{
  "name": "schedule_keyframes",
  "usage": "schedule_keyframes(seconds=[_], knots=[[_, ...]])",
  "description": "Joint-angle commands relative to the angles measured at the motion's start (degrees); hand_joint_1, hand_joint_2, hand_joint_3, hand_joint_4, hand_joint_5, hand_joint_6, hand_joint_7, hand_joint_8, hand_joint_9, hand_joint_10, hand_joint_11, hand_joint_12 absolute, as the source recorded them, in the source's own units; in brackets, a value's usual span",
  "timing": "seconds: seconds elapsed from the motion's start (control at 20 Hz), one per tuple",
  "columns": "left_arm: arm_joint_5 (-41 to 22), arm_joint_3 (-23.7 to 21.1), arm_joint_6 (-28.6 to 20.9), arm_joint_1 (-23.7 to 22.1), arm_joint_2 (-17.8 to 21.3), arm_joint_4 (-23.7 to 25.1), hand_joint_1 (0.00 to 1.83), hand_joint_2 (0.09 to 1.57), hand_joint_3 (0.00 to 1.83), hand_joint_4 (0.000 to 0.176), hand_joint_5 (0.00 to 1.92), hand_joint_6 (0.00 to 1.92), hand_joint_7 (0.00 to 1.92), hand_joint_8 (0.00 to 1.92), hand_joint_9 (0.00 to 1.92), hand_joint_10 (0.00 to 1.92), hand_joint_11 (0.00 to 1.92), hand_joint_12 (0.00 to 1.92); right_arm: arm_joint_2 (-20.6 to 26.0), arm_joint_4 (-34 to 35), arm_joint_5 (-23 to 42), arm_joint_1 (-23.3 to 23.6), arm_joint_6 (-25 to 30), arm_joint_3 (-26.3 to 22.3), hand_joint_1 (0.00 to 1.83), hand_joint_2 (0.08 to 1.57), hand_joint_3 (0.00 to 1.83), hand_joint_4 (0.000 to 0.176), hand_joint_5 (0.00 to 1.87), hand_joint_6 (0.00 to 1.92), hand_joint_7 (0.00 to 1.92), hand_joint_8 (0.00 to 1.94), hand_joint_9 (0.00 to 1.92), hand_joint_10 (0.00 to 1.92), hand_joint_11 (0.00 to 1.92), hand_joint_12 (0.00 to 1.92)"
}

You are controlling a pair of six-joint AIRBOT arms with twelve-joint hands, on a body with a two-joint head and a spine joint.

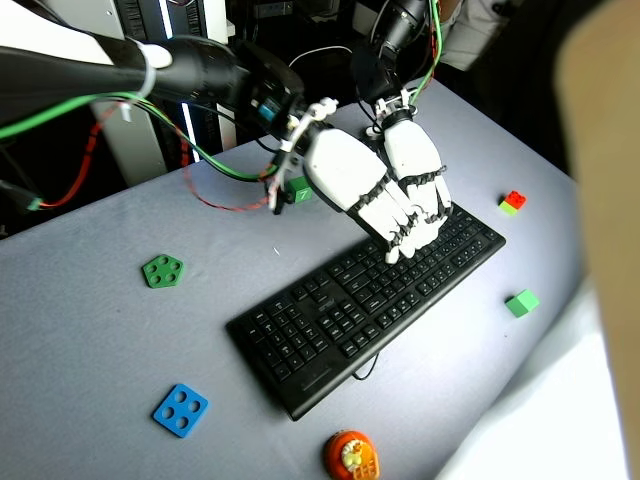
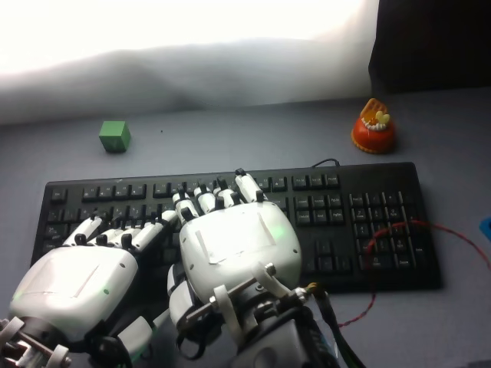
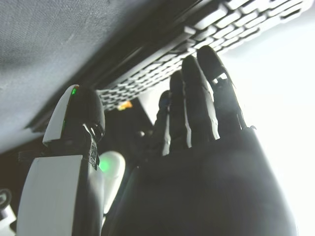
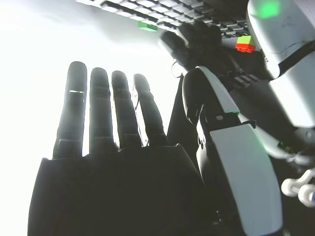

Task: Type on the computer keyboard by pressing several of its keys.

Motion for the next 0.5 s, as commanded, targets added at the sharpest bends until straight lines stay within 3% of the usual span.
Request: schedule_keyframes(seconds=[0.0,0.15,0.3,0.35,0.4,0.45], knots=[[-4.09,0.33,0.1,-0.43,-0.09,2.52,0.77,1.31,0.0,0.031,0.17,0.02,0.36,0.03,0.37,0.15,0.0,1.17,-0.15,-6.58,2.42,-0.11,0.72,0.53,0.55,1.4,0.0,0.0,0.3,0.16,0.41,0.02,0.26,0.42,0.0,1.35],[-3.65,0.72,0.32,-0.3,0.17,2.52,0.78,1.31,0.0,0.021,0.15,0.01,0.35,0.02,0.37,0.15,0.0,1.18,-0.32,-6.68,2.13,-1.16,1.53,1.99,0.52,1.41,0.0,0.0,0.24,0.21,0.48,0.03,0.15,0.73,0.0,1.35],[-3.63,0.63,0.32,-0.25,0.24,2.52,0.82,1.29,0.0,0.0,0.26,0.05,0.39,0.02,0.38,0.16,0.0,1.13,0.06,-6.66,1.33,-1.71,3.17,2.79,0.55,1.4,0.0,0.0,0.37,0.26,0.54,0.04,0.21,0.75,0.0,1.41],[-3.59,0.51,0.3,-0.25,0.25,2.52,0.79,1.3,0.0,0.0,0.3,0.06,0.39,0.02,0.38,0.15,0.0,1.12,-0.21,-6.65,1.13,-1.78,3.74,3.68,0.53,1.41,0.0,0.0,0.43,0.28,0.52,0.04,0.19,0.74,0.0,1.41],[-3.59,0.46,0.3,-0.26,0.27,2.52,0.74,1.33,0.01,0.0,0.37,0.07,0.41,0.02,0.37,0.14,0.0,1.08,-0.43,-6.62,0.91,-1.78,3.9,4.38,0.7,1.4,0.0,0.072,0.48,1.41,0.54,0.03,0.16,0.72,0.0,1.43],[-3.56,0.43,0.29,-0.25,0.34,2.52,0.73,1.33,0.0,0.0,0.43,0.07,0.44,0.01,0.38,0.13,0.0,1.08,-0.74,-6.42,0.62,-1.69,4.18,5.32,0.75,1.4,0.0,0.083,0.49,1.64,0.54,0.03,0.15,0.72,0.0,1.43]])
